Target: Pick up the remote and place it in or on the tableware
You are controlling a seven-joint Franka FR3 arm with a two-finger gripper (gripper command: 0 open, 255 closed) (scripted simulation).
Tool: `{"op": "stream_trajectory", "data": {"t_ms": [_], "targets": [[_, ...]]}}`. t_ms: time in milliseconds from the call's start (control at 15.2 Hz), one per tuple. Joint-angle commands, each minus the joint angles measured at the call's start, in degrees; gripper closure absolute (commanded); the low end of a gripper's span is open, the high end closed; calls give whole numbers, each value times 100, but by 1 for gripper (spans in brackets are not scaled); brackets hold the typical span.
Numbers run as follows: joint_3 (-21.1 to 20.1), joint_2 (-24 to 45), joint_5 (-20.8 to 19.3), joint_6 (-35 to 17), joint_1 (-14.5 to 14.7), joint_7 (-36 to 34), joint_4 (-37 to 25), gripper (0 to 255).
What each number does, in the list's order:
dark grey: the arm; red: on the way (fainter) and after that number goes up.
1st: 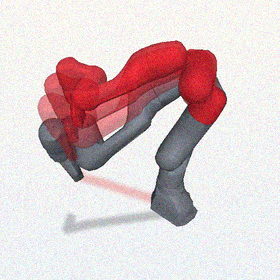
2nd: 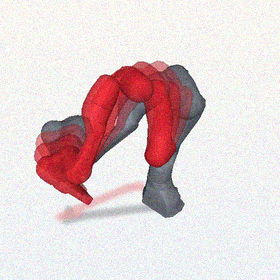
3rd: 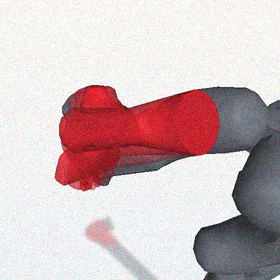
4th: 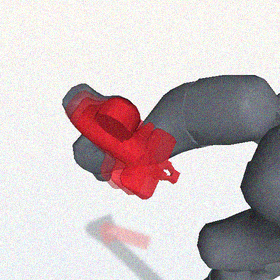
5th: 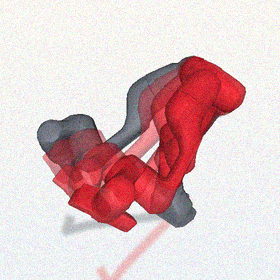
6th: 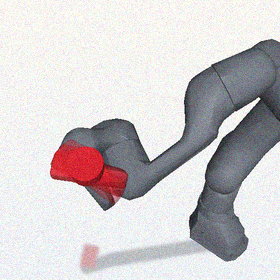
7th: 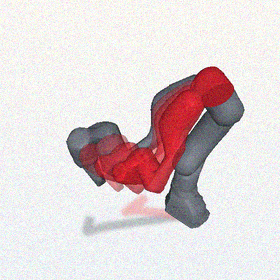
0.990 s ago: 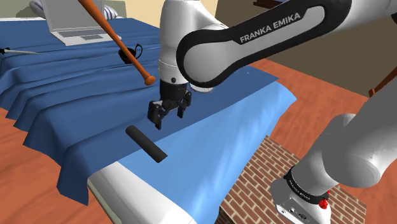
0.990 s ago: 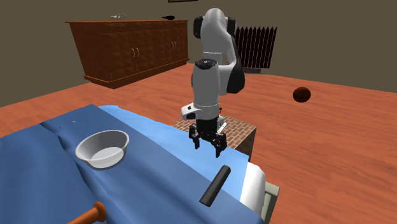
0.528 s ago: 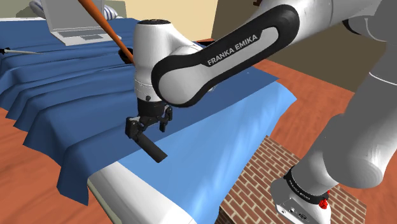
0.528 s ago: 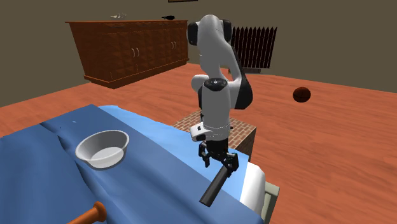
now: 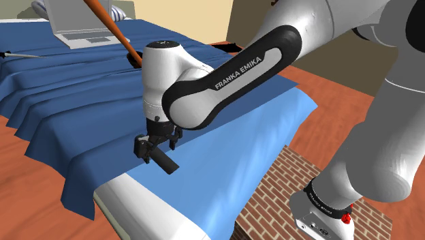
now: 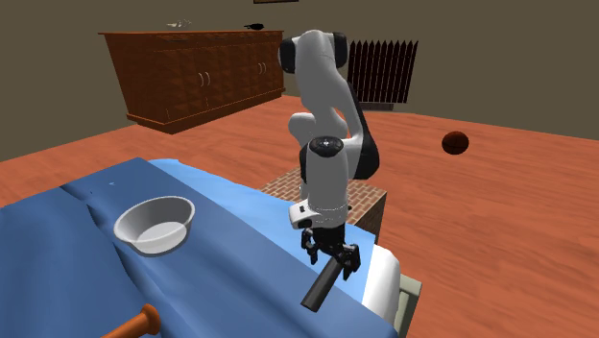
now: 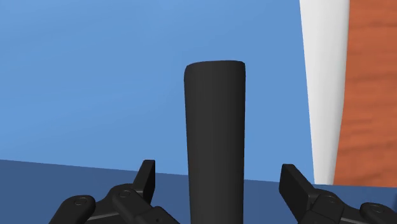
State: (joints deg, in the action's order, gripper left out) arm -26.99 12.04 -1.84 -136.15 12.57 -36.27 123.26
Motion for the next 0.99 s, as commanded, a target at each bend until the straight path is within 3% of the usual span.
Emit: {"op": "stream_trajectory", "data": {"t_ms": [0, 330, 396, 924], "targets": [[7, 31, -20, -29, 5, -10, -2, 0], [7, 31, -20, -29, 5, -10, -2, 0], [7, 31, -20, -29, 5, -10, -2, 255], [10, 47, -29, -44, 8, -17, -2, 255]]}}
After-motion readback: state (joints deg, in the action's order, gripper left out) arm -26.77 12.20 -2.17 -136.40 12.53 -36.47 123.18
